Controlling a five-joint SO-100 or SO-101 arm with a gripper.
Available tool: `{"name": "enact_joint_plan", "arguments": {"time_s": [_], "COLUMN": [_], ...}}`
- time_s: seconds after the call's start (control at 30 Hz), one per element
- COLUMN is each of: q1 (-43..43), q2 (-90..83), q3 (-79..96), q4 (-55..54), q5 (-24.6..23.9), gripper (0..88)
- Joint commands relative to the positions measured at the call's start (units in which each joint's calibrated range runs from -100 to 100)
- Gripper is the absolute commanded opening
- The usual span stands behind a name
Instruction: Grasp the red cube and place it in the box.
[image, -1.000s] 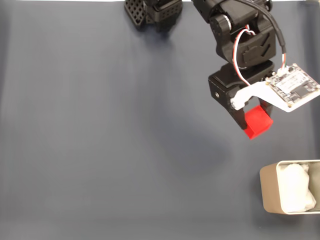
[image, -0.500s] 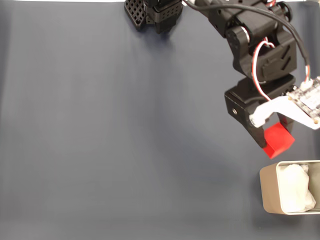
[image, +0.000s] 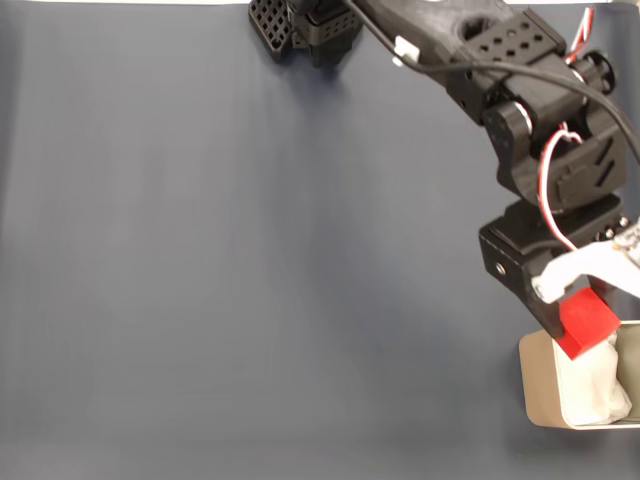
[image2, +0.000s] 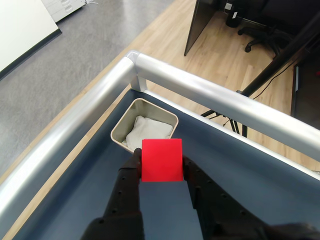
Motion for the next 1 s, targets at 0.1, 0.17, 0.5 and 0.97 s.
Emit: {"name": "enact_joint_plan", "arguments": {"time_s": [0.1,0.17,0.5,0.97], "q1": [0.13,-0.01,-0.86,-1.85], "q2": [3.13,4.51,9.8,17.77], "q3": [-10.17,-12.36,-19.2,-28.14], "q4": [0.3,0.3,0.3,-0.03], "q5": [0.78,1.07,2.88,2.98], "gripper": [0.6,0.6,0.7,0.8]}}
